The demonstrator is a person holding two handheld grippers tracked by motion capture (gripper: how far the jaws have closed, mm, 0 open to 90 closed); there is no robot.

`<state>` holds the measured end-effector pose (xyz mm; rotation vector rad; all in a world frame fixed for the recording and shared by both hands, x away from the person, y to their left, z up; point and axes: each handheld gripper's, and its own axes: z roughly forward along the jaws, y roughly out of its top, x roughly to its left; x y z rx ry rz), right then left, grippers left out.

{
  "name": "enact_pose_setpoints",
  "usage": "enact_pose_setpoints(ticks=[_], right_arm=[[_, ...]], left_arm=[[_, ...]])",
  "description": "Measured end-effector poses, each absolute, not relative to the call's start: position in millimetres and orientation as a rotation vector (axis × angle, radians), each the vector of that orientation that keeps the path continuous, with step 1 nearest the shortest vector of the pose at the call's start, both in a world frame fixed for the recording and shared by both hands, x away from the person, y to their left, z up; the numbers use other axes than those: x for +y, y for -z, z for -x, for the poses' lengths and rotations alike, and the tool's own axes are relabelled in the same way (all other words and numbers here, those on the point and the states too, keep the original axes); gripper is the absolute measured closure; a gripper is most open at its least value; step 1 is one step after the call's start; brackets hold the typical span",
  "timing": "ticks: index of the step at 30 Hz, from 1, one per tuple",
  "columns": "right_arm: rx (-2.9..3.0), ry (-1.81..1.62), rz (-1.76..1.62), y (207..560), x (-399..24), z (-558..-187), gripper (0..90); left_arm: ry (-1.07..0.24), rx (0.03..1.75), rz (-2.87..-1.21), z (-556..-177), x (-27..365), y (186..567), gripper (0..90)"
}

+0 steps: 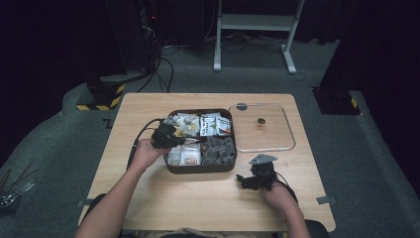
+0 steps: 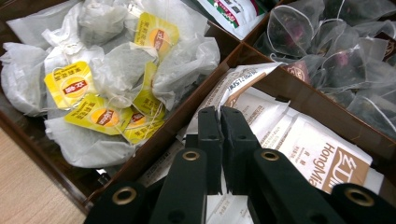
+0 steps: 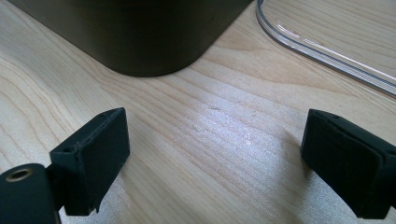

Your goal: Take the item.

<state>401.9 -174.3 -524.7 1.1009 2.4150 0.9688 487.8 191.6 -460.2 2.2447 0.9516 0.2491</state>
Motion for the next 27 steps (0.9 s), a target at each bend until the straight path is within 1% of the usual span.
enact_pose_setpoints(ticks=[27], right_arm=[[2.447,-0.978,-1.054,524.6,-173.7,-408.5,7.8]], left_arm=[[-0.250,1.007,-2.111,-474.2,223.4,445.3,87.2]])
